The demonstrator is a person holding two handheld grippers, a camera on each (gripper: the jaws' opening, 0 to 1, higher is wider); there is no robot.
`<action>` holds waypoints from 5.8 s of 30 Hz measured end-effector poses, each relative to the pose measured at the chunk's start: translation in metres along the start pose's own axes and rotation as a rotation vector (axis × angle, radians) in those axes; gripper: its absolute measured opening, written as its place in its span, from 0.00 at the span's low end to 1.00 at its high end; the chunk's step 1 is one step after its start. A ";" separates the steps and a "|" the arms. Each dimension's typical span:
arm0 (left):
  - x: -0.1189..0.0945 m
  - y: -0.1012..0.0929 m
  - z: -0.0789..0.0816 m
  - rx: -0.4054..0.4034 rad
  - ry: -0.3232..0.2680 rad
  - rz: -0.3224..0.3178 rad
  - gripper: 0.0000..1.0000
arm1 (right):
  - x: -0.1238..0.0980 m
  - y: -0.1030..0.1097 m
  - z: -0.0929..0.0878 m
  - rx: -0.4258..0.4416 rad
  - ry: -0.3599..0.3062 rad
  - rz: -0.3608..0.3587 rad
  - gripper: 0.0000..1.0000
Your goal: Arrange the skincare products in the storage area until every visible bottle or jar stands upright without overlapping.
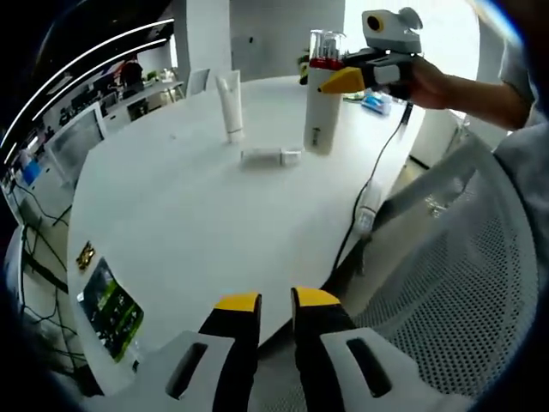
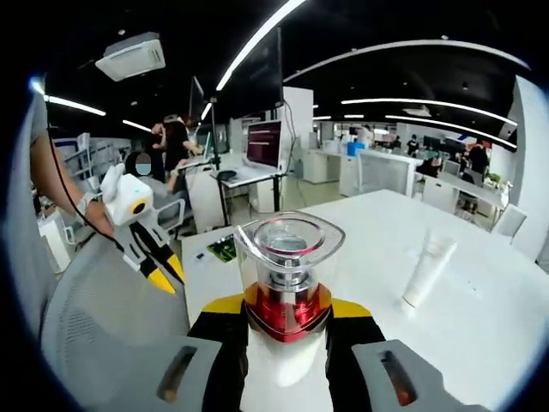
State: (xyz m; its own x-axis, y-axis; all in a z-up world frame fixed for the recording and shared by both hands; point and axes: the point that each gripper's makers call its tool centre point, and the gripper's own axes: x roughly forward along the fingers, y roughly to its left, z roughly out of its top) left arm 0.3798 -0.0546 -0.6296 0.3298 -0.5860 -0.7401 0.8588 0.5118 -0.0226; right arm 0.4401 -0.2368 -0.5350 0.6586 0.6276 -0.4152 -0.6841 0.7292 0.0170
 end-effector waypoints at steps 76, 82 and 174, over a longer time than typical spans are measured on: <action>0.002 0.004 -0.011 0.043 0.064 0.004 0.03 | -0.036 -0.136 -0.014 0.116 -0.001 -0.223 0.28; 0.003 0.004 -0.012 0.043 0.068 0.004 0.04 | -0.037 -0.138 -0.018 0.109 0.015 -0.226 0.28; 0.004 0.002 -0.015 0.077 0.088 -0.001 0.04 | -0.024 -0.203 -0.035 0.070 0.106 -0.261 0.26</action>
State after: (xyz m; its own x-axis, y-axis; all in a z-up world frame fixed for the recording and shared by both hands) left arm 0.3768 -0.0463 -0.6423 0.2961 -0.5270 -0.7966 0.8876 0.4598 0.0258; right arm 0.5521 -0.4092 -0.5600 0.7705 0.3868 -0.5068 -0.4702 0.8816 -0.0420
